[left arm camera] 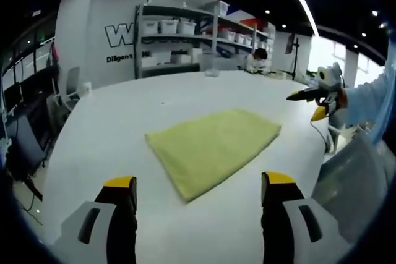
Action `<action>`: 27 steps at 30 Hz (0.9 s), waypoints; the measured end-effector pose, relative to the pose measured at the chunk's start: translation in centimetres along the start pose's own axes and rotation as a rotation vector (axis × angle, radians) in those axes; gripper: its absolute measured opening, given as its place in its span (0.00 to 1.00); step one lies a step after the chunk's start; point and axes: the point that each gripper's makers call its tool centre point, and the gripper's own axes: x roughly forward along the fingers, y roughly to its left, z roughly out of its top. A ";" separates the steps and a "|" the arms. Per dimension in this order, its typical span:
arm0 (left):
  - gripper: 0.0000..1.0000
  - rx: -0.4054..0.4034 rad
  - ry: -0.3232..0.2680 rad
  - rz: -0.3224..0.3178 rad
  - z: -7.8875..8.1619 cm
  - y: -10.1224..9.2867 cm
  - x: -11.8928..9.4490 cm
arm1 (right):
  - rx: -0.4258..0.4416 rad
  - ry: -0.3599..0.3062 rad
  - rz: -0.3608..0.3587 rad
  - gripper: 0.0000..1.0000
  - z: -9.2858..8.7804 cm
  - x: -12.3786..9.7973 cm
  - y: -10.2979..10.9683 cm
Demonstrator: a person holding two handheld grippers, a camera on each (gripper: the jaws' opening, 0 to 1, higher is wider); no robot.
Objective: Fold the garment on the visible template until the final outline fits inside the template.
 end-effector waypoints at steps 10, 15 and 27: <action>0.83 0.059 -0.032 0.026 1.3 -0.1 -0.3 | 0.000 0.007 -0.018 0.99 -0.3 -1.1 -0.5; 0.82 0.070 -0.042 0.028 1.8 -0.3 -0.2 | 0.000 0.013 -0.015 0.99 -0.7 -1.0 -0.3; 0.81 0.063 -0.046 0.035 1.8 0.0 -0.4 | 0.002 0.017 -0.008 0.99 -0.7 -0.8 -0.2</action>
